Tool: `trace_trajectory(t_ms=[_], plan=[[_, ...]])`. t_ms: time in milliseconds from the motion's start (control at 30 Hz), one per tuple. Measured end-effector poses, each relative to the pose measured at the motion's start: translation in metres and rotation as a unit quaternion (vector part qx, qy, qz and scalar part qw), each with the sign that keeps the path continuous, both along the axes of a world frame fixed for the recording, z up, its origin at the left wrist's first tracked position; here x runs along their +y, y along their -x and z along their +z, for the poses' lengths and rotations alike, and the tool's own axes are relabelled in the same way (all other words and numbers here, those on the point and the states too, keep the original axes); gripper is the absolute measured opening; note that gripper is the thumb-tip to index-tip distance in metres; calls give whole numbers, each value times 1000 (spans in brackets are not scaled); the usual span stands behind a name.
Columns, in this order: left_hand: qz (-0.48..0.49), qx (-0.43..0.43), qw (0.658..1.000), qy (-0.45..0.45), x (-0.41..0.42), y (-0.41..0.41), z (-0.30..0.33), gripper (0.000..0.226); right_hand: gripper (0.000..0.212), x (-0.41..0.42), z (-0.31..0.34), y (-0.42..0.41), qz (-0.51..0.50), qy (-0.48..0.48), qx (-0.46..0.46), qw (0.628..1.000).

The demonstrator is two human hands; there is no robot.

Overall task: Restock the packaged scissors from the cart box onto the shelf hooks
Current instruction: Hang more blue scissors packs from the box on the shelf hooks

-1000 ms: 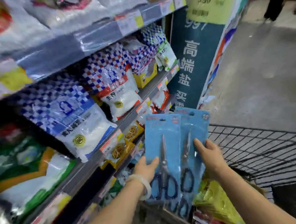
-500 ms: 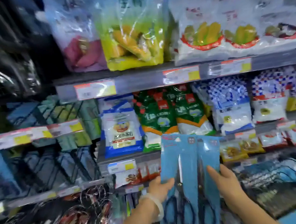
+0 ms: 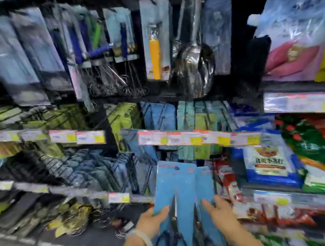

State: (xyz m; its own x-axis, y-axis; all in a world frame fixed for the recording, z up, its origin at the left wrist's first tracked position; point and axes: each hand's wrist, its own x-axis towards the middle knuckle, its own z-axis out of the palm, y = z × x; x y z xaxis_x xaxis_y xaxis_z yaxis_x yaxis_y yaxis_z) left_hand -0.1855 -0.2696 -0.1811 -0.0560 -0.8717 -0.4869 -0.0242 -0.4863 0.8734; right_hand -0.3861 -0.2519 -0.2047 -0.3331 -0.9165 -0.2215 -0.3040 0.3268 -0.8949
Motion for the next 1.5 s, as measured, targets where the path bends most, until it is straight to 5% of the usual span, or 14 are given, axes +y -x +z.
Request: trace_trajectory(t_ms=[300,533,867,1033,1233,1500], plan=[[75,0,997,1,-47,-147,4,6,6,-90,38,-136,77,9,-19,997],[93,2,996,14,-54,-158,6,12,26,-142,66,-164,56,29,-9,998],[84,30,996,4,-70,-159,12,23,23,-163,44,-165,19,-18,-78,997],[82,24,996,0,-80,-153,9,14,55,-173,45,-157,45,-51,-52,996],[71,15,997,-9,-90,-144,4,16,33,-177,43,-154,46,-6,-29,999],[57,2,998,-5,-93,-139,-2,15,14,-179,34,-165,0,31,-108,994]])
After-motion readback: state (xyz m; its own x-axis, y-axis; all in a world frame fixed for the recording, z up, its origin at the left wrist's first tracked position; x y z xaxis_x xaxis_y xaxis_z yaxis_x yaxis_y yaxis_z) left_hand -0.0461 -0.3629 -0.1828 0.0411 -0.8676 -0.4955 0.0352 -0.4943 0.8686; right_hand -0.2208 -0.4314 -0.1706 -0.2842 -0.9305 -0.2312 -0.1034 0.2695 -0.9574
